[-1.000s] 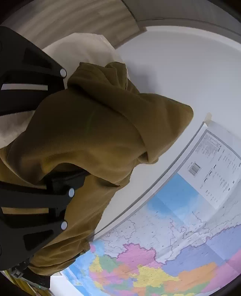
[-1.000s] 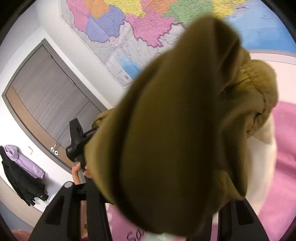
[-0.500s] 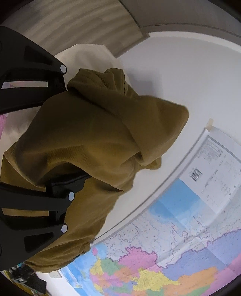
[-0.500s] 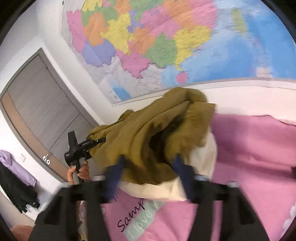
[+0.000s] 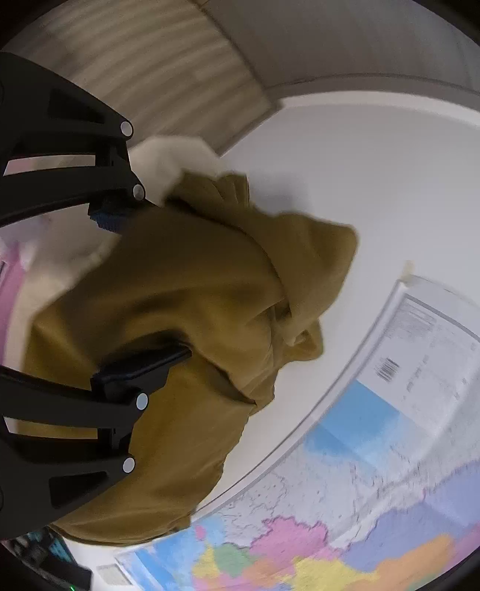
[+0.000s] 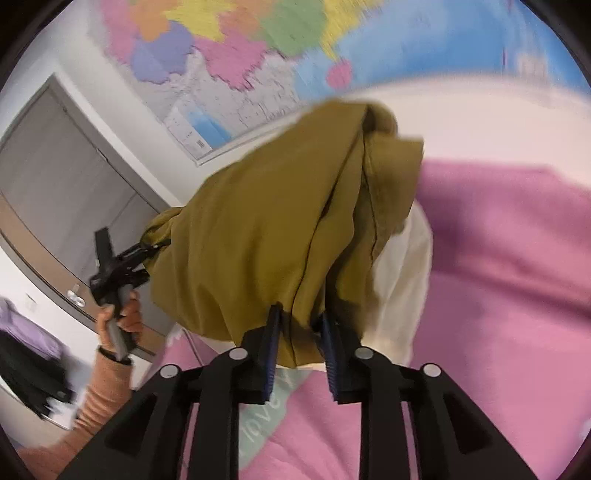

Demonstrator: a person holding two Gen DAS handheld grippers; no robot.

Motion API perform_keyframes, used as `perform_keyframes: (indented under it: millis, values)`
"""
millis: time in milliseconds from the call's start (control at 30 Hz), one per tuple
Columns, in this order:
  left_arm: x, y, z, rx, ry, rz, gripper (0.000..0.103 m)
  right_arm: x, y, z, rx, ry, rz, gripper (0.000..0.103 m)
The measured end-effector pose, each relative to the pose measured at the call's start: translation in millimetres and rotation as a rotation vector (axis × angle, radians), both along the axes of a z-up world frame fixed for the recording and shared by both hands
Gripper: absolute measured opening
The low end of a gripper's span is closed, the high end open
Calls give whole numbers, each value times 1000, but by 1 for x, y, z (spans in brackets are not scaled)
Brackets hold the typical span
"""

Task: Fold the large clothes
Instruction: 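Carry the mustard jacket bundle with both grippers onto the cream folded garment, then lower the jacket onto the cream stack and open both grippers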

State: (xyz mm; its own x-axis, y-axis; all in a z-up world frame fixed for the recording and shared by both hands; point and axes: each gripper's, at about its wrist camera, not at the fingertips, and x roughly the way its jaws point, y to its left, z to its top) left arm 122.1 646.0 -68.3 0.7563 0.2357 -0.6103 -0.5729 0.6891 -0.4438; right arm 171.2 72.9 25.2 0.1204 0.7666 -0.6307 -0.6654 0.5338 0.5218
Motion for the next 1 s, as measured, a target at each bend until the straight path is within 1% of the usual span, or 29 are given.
perform_keyframes:
  millis: [33,67,100,133,167,233,300,400,433,500,600,700,767,833,867,1000]
  values:
    - [-7,-2,1,16,5,7,58,-5,-5,7,-15,-50,-5,30]
    - [-14,-5,2,33,3,12,63,-8,-9,12,-17,-79,-9,34]
    - [-24,-13,8,72,-5,21,72,-12,-14,19,-12,-108,-9,36]
    - [-36,-21,15,124,-9,47,77,-15,-17,24,-14,-131,-14,39]
    - [-48,-30,22,170,-23,70,83,-18,-20,28,-17,-163,-21,40]
    - [-67,-46,33,213,-65,69,83,-27,-24,39,-3,-234,-23,40]
    - [-75,-62,42,246,-87,32,83,-33,-21,47,5,-283,-16,42]
    - [-66,-94,51,319,-87,-84,83,-40,-5,55,3,-343,7,42]
    - [-61,-101,51,337,-83,-103,83,-40,4,56,-1,-353,23,42]
    - [-47,-114,49,369,-70,-139,83,-37,17,55,-10,-363,14,42]
    - [-24,-124,39,351,-56,-181,83,-30,40,45,-23,-355,30,41]
    - [-6,-132,27,371,-11,-186,83,-24,55,31,-67,-352,36,41]
    - [3,-133,16,367,19,-198,83,-20,63,19,-90,-336,50,42]
    - [12,-131,2,349,51,-188,84,-17,63,10,-97,-314,54,41]
    - [12,-131,-1,345,49,-183,84,-16,62,8,-93,-306,55,41]
    - [9,-134,-4,361,52,-158,84,-21,56,12,-84,-325,58,41]
